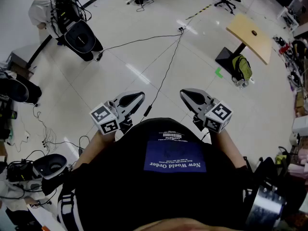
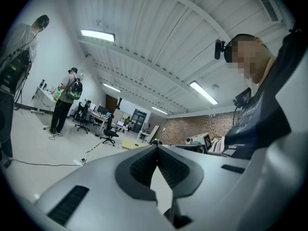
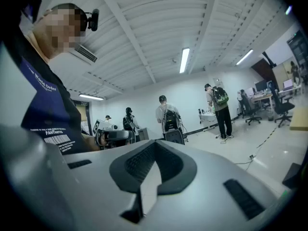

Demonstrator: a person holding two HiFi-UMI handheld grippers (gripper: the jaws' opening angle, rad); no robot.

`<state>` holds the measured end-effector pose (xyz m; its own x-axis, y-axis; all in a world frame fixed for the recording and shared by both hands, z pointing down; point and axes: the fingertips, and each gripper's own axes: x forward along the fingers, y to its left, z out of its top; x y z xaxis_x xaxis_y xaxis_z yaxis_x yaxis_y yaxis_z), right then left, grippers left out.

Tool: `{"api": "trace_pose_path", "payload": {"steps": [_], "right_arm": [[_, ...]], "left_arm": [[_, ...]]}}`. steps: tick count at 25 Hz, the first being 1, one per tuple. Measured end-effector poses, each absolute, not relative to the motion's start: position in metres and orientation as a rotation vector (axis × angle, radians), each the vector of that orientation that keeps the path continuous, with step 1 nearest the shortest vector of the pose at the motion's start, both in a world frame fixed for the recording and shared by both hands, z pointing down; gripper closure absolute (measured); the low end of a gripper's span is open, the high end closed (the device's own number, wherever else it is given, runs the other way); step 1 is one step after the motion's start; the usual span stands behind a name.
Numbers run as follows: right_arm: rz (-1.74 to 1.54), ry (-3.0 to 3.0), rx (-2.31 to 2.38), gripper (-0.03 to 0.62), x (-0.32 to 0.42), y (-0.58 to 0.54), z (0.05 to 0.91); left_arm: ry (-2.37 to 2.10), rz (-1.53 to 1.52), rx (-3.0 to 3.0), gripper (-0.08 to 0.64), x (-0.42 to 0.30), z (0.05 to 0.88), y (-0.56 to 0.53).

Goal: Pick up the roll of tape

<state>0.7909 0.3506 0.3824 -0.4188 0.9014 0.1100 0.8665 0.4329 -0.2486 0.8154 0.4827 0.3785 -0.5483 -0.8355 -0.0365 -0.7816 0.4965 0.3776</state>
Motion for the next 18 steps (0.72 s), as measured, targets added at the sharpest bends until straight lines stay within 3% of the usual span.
{"api": "trace_pose_path", "payload": {"steps": [9, 18], "right_arm": [[0.188, -2.482, -1.525, 0.607, 0.786, 0.341, 0.392], [0.148, -2.494, -1.460, 0.607, 0.671, 0.387, 0.403]], "left_arm": [[-2.574, -0.533, 1.410, 0.555, 0.813, 0.387, 0.480], [-2.532, -0.583, 1.476, 0.555, 0.692, 0.400, 0.524]]}}
